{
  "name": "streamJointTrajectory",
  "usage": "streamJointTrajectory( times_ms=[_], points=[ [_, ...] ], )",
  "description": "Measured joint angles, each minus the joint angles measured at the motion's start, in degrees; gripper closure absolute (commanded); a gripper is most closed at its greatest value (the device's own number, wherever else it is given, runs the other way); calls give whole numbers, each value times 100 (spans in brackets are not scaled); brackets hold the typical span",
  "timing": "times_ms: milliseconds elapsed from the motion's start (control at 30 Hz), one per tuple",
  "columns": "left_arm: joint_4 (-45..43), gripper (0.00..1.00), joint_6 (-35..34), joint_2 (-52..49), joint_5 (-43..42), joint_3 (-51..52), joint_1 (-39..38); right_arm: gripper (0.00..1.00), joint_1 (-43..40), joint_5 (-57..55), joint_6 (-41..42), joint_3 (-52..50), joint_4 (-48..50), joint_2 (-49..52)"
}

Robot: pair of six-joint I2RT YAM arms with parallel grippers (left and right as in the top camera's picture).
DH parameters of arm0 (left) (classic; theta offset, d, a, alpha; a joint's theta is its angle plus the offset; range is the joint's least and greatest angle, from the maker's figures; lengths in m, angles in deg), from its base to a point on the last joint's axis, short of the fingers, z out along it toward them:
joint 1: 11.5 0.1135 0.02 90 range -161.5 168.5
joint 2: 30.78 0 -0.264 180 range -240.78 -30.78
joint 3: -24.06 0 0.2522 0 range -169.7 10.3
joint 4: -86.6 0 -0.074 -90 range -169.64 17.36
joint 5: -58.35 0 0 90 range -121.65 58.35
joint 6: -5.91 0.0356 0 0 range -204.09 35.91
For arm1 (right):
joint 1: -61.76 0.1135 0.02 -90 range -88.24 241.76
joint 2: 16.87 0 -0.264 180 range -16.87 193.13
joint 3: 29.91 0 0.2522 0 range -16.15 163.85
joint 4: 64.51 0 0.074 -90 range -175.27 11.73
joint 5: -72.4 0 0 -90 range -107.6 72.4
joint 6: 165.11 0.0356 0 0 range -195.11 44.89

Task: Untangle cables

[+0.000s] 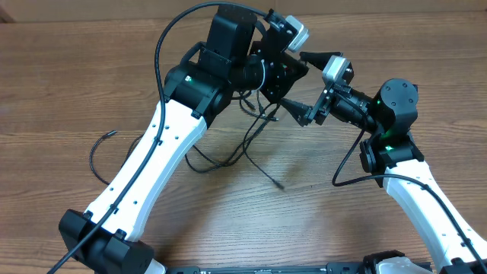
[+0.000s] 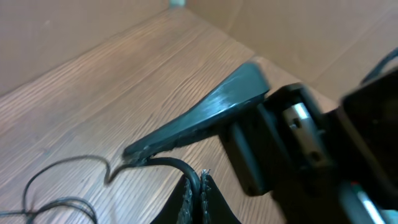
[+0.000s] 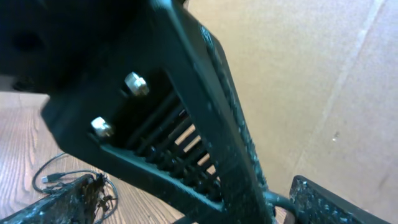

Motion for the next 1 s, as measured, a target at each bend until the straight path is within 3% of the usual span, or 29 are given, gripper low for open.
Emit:
streamJointTrajectory(
  times_ms=[367, 667, 1000],
  points=[
    [-142, 96, -28, 0, -319, 0, 0, 22, 0, -44, -26, 0, -33, 0],
    [-210, 96, -39, 131, -365, 0, 0, 12, 2, -20, -31, 0, 267, 0],
    [-284, 96, -33, 542, -575, 0, -4, 14, 2, 35, -24, 0, 446, 0]
  ],
)
